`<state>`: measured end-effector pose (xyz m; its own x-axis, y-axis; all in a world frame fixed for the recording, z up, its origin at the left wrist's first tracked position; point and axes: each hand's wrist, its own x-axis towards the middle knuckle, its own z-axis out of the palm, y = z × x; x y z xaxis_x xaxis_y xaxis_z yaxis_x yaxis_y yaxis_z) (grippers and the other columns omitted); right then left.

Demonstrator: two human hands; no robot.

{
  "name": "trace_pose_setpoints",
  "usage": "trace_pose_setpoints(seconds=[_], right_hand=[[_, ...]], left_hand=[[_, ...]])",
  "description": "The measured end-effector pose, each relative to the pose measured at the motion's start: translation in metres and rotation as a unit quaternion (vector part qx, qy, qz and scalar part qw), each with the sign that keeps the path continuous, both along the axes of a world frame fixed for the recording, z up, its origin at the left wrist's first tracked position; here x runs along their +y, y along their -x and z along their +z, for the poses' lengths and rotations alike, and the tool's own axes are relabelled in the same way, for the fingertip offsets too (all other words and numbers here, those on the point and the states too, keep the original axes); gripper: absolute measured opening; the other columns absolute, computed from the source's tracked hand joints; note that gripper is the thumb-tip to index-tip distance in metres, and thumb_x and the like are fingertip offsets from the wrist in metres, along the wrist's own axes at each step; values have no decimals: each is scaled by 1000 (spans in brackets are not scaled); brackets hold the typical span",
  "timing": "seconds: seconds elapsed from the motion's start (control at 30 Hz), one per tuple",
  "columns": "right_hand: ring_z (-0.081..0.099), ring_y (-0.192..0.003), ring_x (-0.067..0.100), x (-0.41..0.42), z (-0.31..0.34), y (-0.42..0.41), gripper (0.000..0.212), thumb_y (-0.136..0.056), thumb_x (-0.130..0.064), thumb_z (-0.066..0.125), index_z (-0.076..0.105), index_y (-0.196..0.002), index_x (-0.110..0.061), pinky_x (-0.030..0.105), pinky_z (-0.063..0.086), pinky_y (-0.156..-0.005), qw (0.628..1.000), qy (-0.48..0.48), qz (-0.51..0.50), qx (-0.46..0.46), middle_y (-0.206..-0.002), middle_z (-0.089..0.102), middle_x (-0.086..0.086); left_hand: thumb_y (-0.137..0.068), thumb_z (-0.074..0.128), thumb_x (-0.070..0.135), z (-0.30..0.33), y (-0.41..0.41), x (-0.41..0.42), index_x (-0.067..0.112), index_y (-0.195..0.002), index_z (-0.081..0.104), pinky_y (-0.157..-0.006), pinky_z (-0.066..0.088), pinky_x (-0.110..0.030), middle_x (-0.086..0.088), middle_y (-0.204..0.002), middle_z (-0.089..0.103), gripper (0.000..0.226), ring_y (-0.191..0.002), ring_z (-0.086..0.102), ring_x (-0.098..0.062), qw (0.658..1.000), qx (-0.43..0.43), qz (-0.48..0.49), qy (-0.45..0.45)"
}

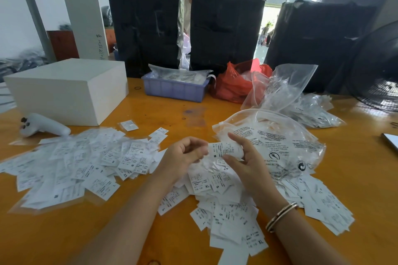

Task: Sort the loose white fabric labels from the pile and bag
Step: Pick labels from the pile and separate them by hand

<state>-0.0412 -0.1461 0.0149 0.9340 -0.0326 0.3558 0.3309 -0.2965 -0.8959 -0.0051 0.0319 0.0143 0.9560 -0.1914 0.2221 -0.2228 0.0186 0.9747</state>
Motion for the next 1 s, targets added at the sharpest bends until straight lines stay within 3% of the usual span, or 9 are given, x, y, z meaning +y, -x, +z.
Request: trace_pose_setpoints(seconds=[0.03,0.1,0.13,0.23,0.37,0.5,0.6,0.73,1.0], right_hand=[[49,-54,2,0,0,-1,45,-86,-16,68,53,-109,-52,18,46,-56,1000,-7,-6,6,-74,62,-20],[58,-65,23,0,-1,-2,38,-86,-16,67,58,-104,-47,34,54,-63,999,-35,-15,21,-81,67,-7],[61,-70,25,1,-1,-3,35,-85,-16,68,59,-103,-45,37,56,-66,998,-48,-16,25,-85,68,-2],[60,-64,7,1,-1,-3,32,-85,-14,67,61,-104,-39,21,52,-59,996,-78,-16,27,-85,68,-6],[51,-49,-3,1,-2,-2,33,-87,-10,65,60,-111,-32,11,42,-47,990,-132,-5,42,-61,62,-15],[49,-47,-3,3,0,-1,34,-86,-9,65,60,-112,-32,10,40,-47,987,-155,-7,44,-58,59,-13],[44,-51,7,4,1,0,34,-86,-12,66,60,-111,-35,18,38,-48,985,-165,-23,46,-63,53,-1],[39,-45,3,5,0,1,36,-86,-13,66,60,-113,-35,14,36,-43,983,-174,-5,58,-53,47,-12],[35,-42,3,7,3,3,37,-87,-12,64,58,-116,-35,15,33,-41,979,-188,2,74,-48,41,-12]], left_hand=[[-83,70,16,0,0,0,21,-90,69,-66,50,-12,9,-77,73,9,-71,65,-1,1000,1,0,5],[-82,69,16,0,0,-1,21,-90,69,-66,51,-13,7,-77,73,9,-71,66,-2,1000,4,-7,5],[-82,69,16,0,1,-1,21,-90,69,-66,50,-13,7,-77,74,9,-72,66,-2,1000,5,-10,4],[-83,68,14,1,1,-1,21,-90,70,-66,50,-12,7,-76,74,10,-71,67,-1,1000,11,-11,7],[-86,65,13,1,0,0,23,-88,71,-65,50,-12,6,-77,74,11,-70,67,-1,1000,8,-3,1],[-88,63,14,1,0,0,22,-87,72,-66,52,-14,4,-76,74,12,-67,64,-3,1000,2,-2,0],[-88,64,17,0,-1,1,24,-87,73,-67,52,-15,2,-78,74,12,-68,63,-4,1000,3,-2,0],[-88,64,15,0,-1,1,23,-88,72,-66,52,-14,3,-77,74,12,-68,64,-3,1000,3,-2,-3],[-87,65,14,0,0,1,27,-87,72,-67,52,-13,5,-79,74,14,-71,66,-4,1000,-11,8,-4]])
